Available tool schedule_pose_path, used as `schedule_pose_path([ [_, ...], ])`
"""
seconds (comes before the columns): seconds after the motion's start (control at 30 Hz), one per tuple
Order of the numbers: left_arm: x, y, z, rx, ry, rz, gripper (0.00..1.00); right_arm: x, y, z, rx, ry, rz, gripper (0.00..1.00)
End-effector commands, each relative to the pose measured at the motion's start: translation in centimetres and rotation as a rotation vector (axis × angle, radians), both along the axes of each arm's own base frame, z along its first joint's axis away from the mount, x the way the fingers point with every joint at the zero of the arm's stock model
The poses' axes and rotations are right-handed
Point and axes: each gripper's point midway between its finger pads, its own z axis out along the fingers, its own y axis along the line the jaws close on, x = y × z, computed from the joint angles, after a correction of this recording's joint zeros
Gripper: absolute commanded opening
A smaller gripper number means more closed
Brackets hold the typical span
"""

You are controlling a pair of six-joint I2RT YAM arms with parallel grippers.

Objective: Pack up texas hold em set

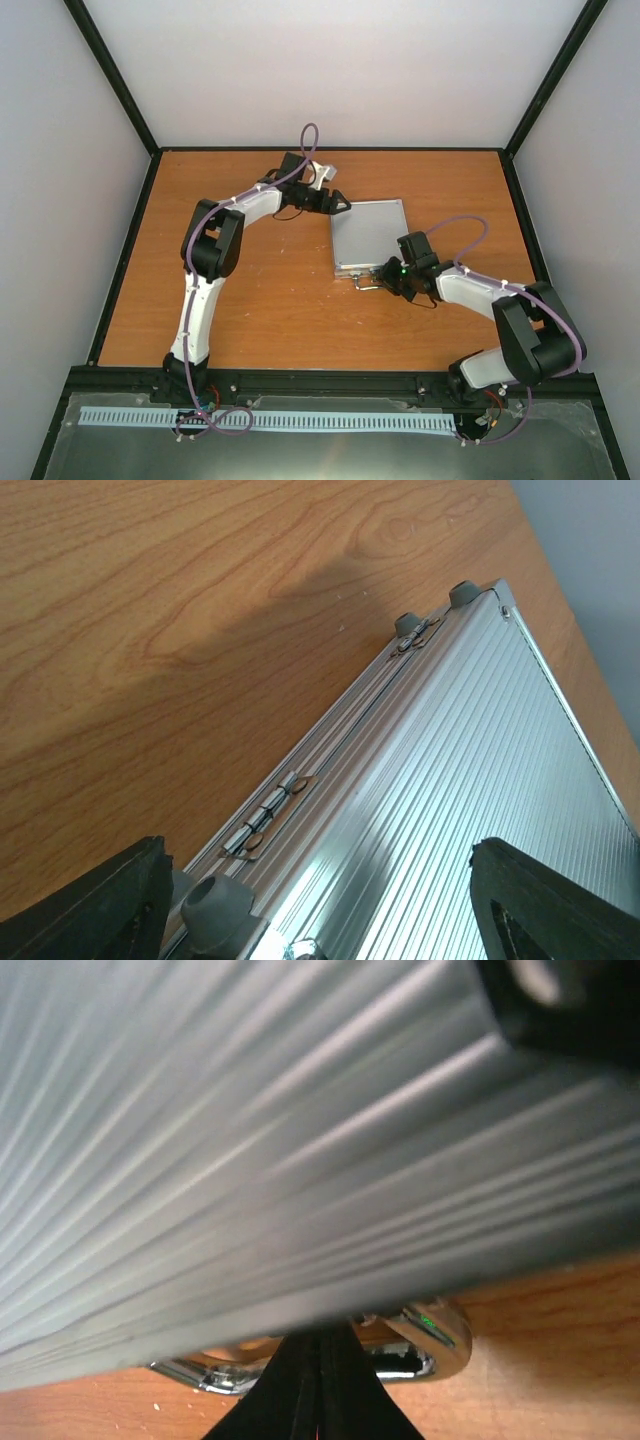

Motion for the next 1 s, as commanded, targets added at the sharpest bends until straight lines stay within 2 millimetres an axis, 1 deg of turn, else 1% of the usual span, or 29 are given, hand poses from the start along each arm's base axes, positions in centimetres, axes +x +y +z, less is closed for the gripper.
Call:
schedule_pose_path([
  [0.0,-0.7,-0.6,1.6,-0.033,-0.039,-0.041,0.81,-0.4,0.1,1.1,-0.011,-0.014,0.002,0.03],
  [0.13,-1.2,-0.6,1.8,-0.041,-0.044,-0.045,0.79,-0.3,0.7,1.2,0.006,-0.031,0.005,0.03],
  [0.2,-1.6,-0.6,1.5,-0.040,-0.039,-0.051,0.79,0.1,0.9,1.2,0.016,-0.039,-0.005,0.03],
  [0.37,-2.4,-0.6,1.0,-0.030,-0.026,-0.055,0.79,0.4,1.3,0.9,0.014,-0.041,-0.006,0.03],
  [0.57,-3.0,-0.6,0.8,-0.027,-0.018,-0.063,0.78,0.0,0.7,-0.5,-0.038,-0.010,-0.009,0.03],
  [0.73,-3.3,-0.5,0.9,-0.022,-0.019,-0.064,0.78,-0.6,-0.1,-1.2,-0.084,0.019,-0.019,0.03],
  [0.97,-3.5,-0.5,0.7,-0.023,-0.019,-0.073,0.78,-0.1,-0.1,-1.7,-0.102,0.020,-0.019,0.03],
])
